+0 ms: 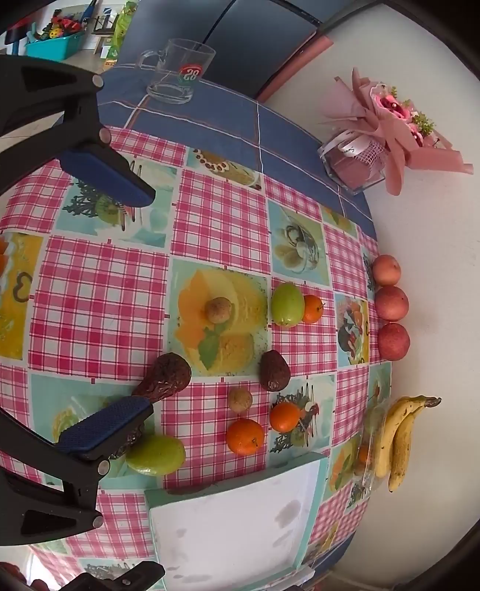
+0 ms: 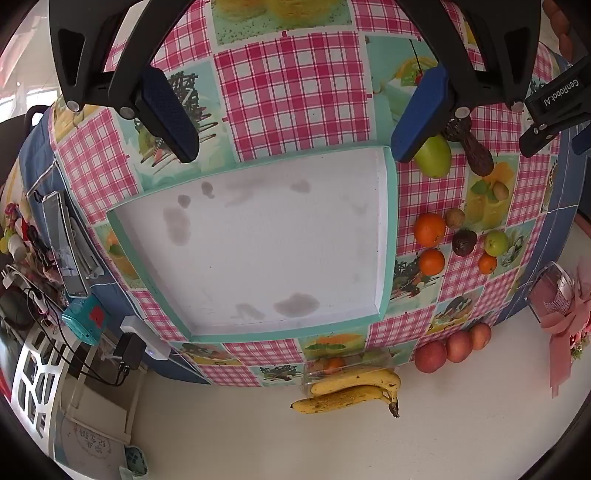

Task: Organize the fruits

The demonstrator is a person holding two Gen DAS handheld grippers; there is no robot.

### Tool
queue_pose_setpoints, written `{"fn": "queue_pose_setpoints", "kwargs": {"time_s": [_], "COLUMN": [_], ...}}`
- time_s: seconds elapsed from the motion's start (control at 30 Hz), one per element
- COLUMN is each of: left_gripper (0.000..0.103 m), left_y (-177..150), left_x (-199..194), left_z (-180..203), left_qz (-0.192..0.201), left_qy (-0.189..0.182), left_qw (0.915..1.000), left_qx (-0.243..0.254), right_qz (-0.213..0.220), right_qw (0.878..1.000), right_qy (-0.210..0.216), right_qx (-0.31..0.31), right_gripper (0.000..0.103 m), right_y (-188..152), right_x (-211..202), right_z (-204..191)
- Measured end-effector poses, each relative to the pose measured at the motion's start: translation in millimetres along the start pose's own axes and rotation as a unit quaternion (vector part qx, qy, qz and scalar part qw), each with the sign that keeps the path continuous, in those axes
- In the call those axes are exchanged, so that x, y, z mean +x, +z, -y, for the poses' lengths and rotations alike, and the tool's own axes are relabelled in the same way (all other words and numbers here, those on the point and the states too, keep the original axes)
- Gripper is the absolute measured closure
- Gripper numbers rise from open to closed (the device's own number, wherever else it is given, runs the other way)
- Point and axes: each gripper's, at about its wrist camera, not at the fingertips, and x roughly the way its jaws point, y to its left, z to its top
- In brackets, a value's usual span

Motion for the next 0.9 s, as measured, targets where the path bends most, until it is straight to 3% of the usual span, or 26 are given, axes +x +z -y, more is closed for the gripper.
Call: {"fn": "queue_pose_setpoints", "kwargs": {"time_s": [0.9], "left_gripper": [0.0], "left_y": [-1.5], "left_x": [6.8], "left_z": [-5.6], "left_qz": [-0.007], "left_qy": [-0.003], "left_qw": [1.0], "left_qx": [-0.003], "right_qz": [0.0], "right_qw": [1.0], "right_qy": [0.001], "right_qx": [0.0], "right_gripper": [0.0], "right_y": [0.1], "right_x": [0.2], "right_z": [-0.3]}}
